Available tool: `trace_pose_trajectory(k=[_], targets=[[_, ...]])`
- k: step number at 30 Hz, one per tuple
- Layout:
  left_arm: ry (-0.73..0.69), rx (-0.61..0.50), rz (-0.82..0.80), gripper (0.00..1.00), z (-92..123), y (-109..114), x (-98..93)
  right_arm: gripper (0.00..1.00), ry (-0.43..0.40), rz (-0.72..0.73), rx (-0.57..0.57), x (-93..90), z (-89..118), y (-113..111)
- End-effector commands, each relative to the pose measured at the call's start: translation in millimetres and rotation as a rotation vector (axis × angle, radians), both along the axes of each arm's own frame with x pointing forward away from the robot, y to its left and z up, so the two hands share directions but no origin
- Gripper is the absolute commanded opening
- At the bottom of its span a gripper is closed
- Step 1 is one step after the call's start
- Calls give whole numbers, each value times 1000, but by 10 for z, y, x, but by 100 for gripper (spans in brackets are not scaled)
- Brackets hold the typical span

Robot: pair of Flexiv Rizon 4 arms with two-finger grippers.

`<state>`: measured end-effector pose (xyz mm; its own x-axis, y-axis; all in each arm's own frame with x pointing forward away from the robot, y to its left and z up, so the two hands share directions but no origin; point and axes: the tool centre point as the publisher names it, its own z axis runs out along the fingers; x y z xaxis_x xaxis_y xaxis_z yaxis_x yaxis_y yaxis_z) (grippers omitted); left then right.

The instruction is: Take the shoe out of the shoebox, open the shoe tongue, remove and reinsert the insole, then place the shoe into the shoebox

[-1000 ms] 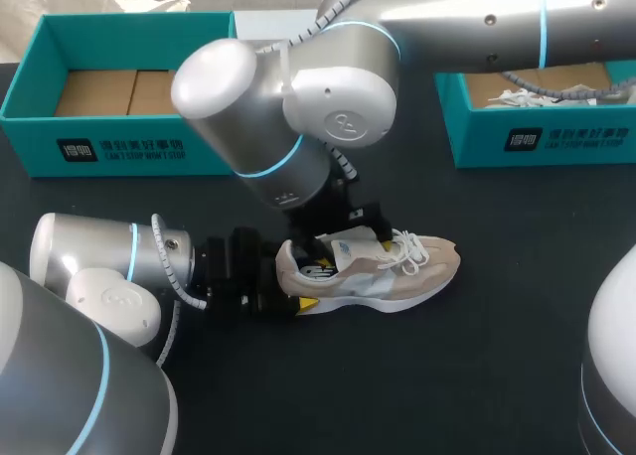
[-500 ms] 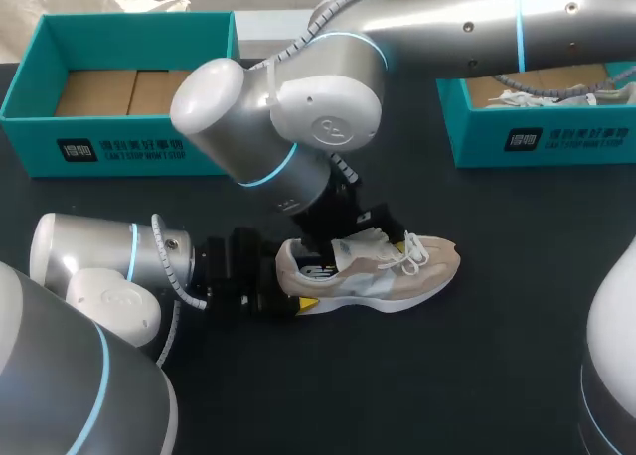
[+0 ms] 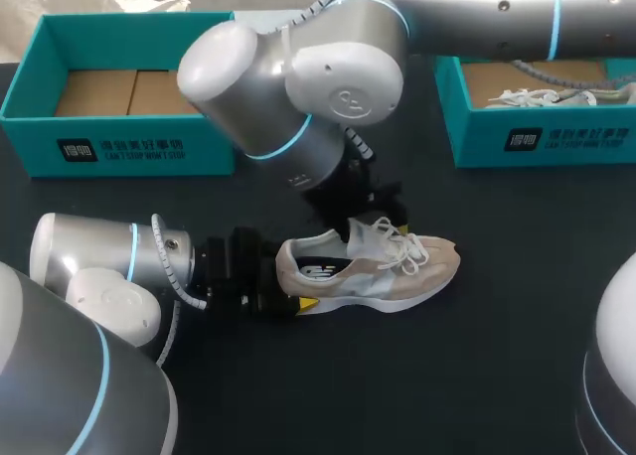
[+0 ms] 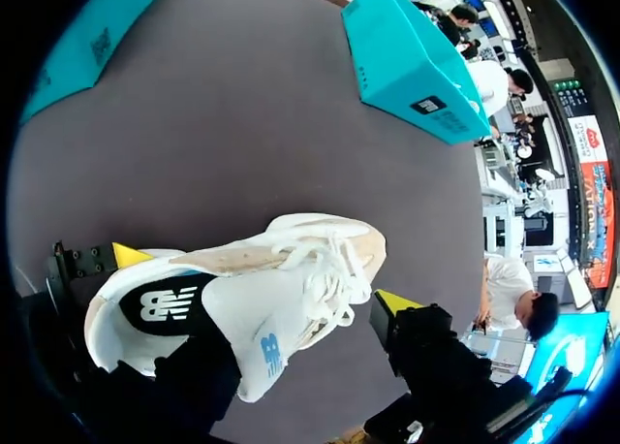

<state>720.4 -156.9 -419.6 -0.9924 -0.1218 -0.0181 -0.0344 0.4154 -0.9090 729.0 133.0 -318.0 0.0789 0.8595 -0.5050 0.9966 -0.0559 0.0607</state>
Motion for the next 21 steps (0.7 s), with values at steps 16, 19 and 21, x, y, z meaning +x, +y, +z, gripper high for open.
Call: trace_pose_trajectory(k=[16,19,21], targets=[[0,3,-1,0,-15,-2,-1,0,-222,-408,185,117,-41,-544],[0,3,-1,0,-15,-2,-1,0,-206,-412,173,137,-103,-707],[0,3,-1,0,-15,-2,-1,0,-198,-404,161,144,-136,-773]])
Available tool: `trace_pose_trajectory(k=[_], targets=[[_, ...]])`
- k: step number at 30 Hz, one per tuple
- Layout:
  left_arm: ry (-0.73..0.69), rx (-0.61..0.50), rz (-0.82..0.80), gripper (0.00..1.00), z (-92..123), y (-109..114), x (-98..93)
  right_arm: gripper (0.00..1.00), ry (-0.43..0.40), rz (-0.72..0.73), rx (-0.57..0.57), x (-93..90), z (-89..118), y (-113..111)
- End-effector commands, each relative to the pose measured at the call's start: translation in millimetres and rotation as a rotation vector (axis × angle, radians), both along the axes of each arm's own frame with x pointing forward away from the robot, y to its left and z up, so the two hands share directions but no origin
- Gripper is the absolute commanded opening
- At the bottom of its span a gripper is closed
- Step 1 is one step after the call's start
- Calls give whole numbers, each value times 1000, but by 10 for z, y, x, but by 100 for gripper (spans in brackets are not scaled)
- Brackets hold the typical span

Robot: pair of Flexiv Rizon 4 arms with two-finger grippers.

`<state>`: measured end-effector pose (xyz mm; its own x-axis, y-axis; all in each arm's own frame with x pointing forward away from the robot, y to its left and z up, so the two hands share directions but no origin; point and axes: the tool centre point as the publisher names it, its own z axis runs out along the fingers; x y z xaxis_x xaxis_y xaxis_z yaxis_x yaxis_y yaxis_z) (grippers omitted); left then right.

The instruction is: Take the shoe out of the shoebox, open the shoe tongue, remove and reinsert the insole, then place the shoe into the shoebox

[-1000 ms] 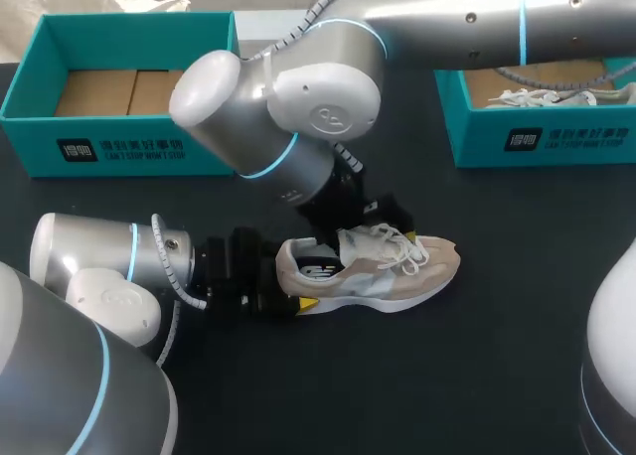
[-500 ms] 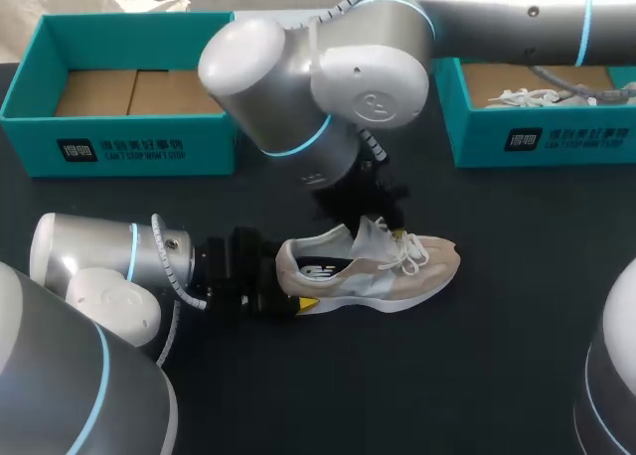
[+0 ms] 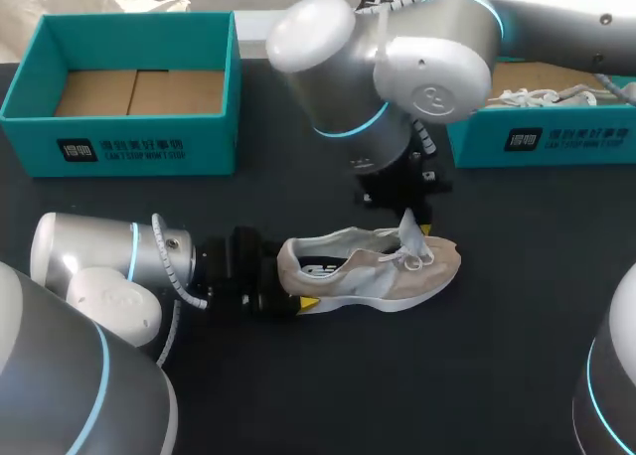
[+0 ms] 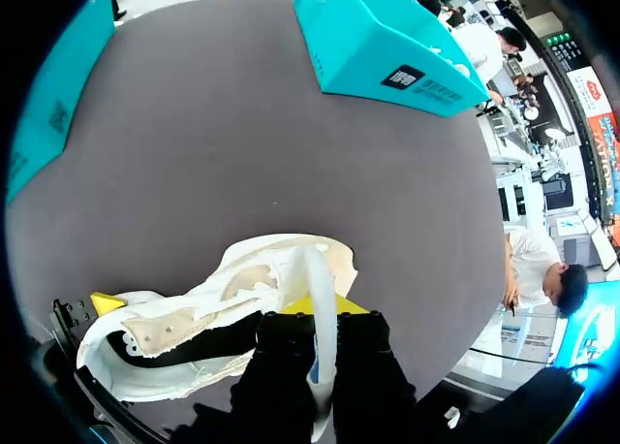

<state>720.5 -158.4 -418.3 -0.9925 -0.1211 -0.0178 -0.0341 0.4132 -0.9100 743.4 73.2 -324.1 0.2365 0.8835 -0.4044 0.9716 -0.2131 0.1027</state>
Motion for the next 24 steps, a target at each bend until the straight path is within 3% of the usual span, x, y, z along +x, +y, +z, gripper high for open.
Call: trace_pose_trajectory(k=[1,4,5,7,8,10,16,24], targets=[[0,6,0,0,-28,12,-2,0,-134,-257,50,1,-86,-190],[0,6,0,0,-28,12,-2,2,-128,-252,72,6,-175,-217],[0,6,0,0,-28,12,-2,21,-120,-243,79,16,-230,-226],[0,6,0,0,-28,12,-2,47,-106,-238,76,20,-325,-219],[0,6,0,0,-28,12,-2,76,-99,-249,81,15,-363,-219],[0,6,0,0,-28,12,-2,100,-89,-269,69,1,-435,-237],[0,6,0,0,-28,12,-2,100,-59,-316,7,-104,-520,-324],[0,6,0,0,-28,12,-2,100,-84,-383,-24,-256,-357,-441]])
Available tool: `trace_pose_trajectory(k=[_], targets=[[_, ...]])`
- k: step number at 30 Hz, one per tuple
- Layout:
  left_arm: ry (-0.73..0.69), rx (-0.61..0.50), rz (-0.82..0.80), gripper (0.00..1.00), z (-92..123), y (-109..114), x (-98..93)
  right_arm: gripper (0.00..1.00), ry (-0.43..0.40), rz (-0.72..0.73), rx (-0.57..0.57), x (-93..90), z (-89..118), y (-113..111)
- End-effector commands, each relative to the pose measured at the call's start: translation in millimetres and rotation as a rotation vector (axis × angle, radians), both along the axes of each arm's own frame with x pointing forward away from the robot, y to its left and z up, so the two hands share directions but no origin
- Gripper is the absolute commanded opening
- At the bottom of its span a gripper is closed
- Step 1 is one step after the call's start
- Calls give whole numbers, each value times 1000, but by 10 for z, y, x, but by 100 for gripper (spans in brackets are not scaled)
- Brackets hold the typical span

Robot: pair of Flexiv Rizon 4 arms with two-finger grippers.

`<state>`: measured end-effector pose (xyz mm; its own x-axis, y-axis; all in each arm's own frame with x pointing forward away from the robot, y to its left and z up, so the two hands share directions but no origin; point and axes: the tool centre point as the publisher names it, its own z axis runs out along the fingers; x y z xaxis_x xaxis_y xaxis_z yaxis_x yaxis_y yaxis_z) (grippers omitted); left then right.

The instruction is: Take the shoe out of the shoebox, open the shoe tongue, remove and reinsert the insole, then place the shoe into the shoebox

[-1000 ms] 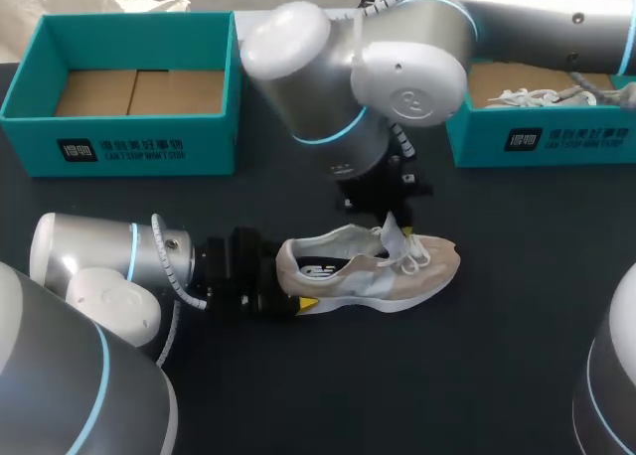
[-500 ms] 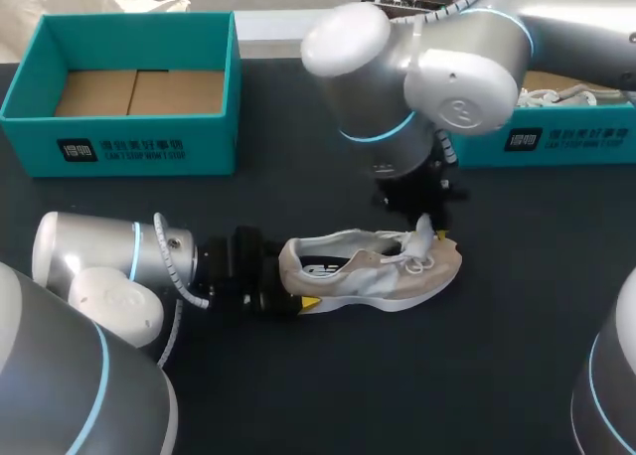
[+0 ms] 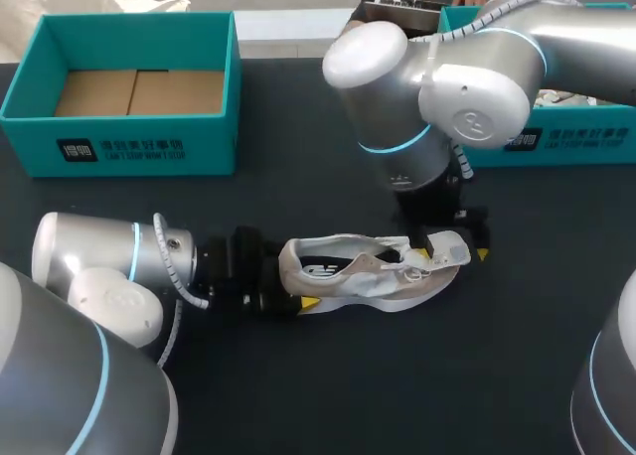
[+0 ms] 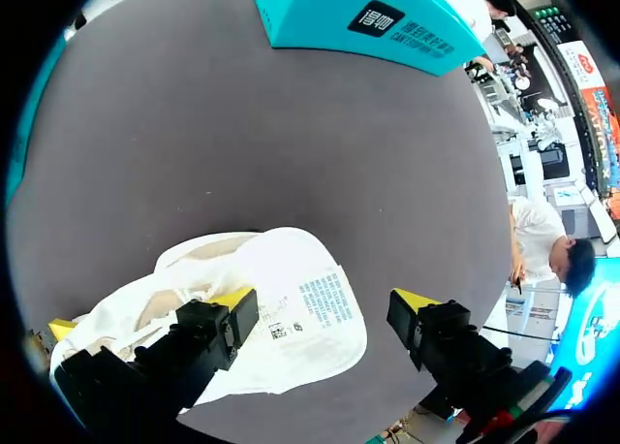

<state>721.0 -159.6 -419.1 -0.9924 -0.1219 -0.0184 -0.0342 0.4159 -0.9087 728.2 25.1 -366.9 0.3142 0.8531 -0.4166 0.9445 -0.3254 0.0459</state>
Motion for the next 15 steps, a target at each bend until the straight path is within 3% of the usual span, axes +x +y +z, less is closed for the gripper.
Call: trace_pose_trajectory(k=[1,10,15], targets=[[0,3,-1,0,-19,24,-7,100,-148,-269,-46,-110,106,43],[0,3,-1,0,-19,24,-7,100,-217,-287,5,-45,259,152],[0,3,-1,0,-19,24,-7,100,-290,-269,19,58,506,185]])
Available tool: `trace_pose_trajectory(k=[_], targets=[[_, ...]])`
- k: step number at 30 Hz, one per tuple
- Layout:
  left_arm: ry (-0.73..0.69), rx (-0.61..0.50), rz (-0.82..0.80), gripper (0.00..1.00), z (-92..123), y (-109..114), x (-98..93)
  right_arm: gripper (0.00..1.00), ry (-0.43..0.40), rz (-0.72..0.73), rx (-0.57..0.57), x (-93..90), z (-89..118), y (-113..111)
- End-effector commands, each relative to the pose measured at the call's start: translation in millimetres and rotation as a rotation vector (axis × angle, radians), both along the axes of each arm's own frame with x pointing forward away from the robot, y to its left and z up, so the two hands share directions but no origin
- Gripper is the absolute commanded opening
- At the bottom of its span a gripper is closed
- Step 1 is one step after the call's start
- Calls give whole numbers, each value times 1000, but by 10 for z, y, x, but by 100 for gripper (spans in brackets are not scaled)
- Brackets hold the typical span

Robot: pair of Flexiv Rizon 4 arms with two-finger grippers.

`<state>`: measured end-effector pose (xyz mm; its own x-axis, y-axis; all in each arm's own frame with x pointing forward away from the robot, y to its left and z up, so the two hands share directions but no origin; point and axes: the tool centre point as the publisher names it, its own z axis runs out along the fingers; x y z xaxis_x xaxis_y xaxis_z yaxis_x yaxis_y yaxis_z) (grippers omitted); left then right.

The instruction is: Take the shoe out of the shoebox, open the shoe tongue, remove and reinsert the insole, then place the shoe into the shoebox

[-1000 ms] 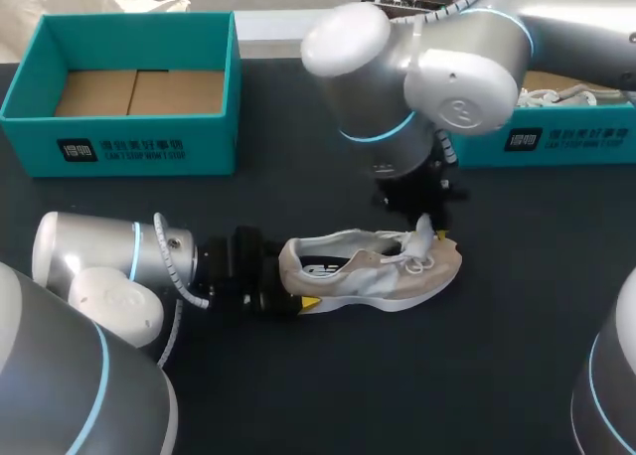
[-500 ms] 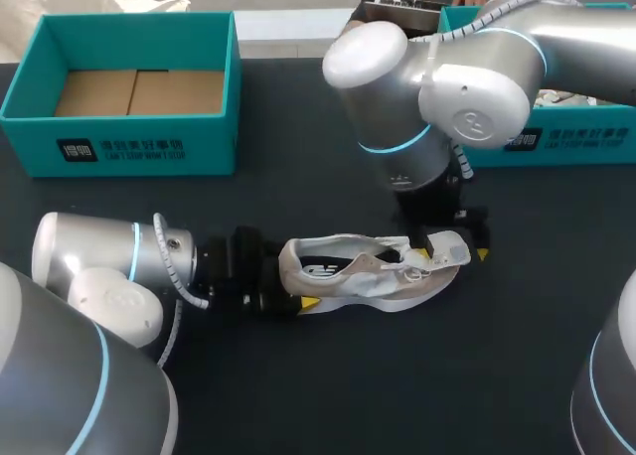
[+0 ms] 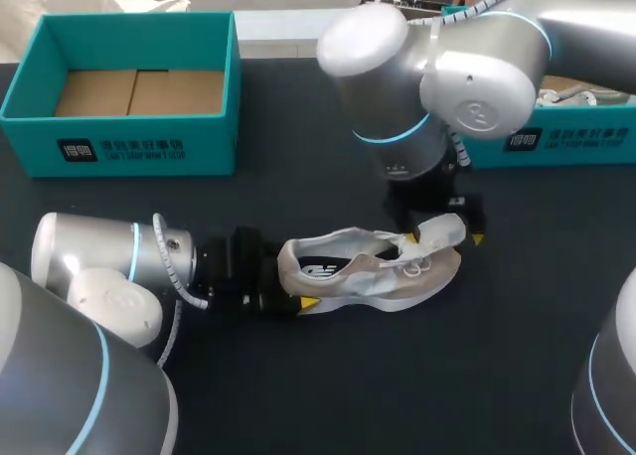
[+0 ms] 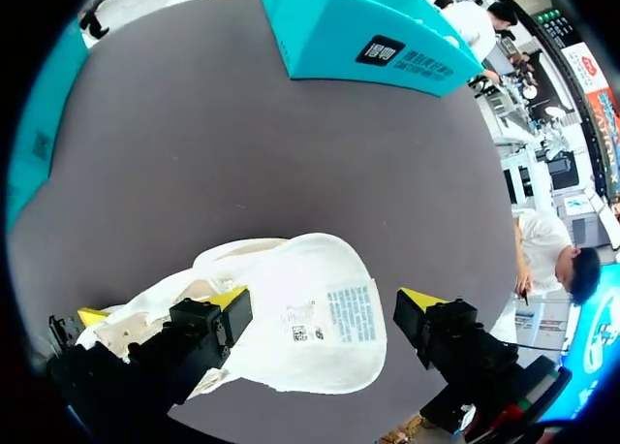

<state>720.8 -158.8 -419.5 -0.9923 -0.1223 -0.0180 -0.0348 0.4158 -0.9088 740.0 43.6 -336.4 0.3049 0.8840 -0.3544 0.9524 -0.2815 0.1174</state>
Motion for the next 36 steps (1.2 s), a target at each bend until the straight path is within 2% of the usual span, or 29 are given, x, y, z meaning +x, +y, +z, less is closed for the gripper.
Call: trace_pose_trajectory(k=[1,8,11,15,19,20,21,22,23,24,25,26,31,34,36], targets=[[0,3,-1,0,-16,16,-5,100,-214,-316,-4,-37,268,4],[0,3,-1,0,-16,16,-5,100,-329,-249,1,92,733,50],[0,3,-1,0,-16,16,-5,100,-360,-171,47,156,908,143],[0,3,-1,0,-16,16,-5,100,-347,19,131,246,1024,374],[0,3,-1,0,-16,16,-5,100,-314,294,165,285,1101,666],[0,3,-1,0,-16,16,-5,91,-310,415,176,278,1147,779],[0,3,-1,0,-16,16,-5,78,-304,468,181,277,1176,832],[0,3,-1,0,-16,16,-5,55,-301,523,176,273,1206,876],[0,3,-1,0,-16,16,-5,43,-299,558,177,272,1230,914],[0,3,-1,0,-16,16,-5,19,-294,619,183,271,1285,993],[0,3,-1,0,-16,16,-5,4,-290,652,182,273,1305,1027],[0,3,-1,0,-16,16,-5,0,-272,702,178,281,1321,1072],[0,3,-1,0,-16,16,-5,0,-199,963,156,287,1399,1343],[0,3,-1,0,-16,16,-5,0,-118,1148,194,230,1412,1485],[0,3,-1,0,-16,16,-5,0,-99,1182,207,209,1407,1506]])
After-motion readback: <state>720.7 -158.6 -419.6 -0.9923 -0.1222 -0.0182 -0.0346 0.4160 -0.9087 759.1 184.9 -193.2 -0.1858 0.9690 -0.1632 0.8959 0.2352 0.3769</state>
